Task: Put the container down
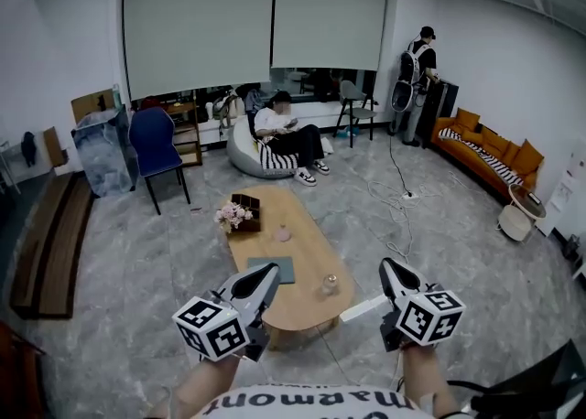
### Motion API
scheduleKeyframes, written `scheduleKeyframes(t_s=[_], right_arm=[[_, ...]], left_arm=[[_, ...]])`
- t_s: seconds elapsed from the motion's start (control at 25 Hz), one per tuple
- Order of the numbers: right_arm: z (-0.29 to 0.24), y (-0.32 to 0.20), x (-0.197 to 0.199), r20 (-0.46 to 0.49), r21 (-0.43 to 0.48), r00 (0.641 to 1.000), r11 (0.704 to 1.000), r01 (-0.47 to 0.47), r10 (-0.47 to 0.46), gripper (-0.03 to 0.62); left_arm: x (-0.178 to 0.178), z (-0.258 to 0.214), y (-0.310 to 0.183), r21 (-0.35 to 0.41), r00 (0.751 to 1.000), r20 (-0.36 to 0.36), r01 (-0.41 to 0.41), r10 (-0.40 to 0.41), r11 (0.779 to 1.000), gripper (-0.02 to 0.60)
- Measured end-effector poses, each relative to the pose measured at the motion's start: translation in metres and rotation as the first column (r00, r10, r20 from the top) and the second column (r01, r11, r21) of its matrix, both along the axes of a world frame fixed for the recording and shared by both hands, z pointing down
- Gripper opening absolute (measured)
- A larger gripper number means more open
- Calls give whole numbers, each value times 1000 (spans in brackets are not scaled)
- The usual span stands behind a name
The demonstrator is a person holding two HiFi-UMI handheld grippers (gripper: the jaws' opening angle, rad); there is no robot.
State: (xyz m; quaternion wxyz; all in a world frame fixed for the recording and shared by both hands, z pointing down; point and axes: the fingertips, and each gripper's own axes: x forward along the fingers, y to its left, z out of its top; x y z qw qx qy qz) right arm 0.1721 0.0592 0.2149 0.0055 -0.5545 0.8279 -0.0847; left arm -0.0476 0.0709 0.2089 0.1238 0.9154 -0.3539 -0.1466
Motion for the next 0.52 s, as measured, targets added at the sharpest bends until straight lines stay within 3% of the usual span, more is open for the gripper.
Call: scheduleKeyframes(t_s=[0.52], right_arm=[[11, 31, 49, -31, -33, 999, 999, 21, -22, 14]], left_arm=[[53, 10, 36, -31, 1000, -15, 8, -8, 999, 14]])
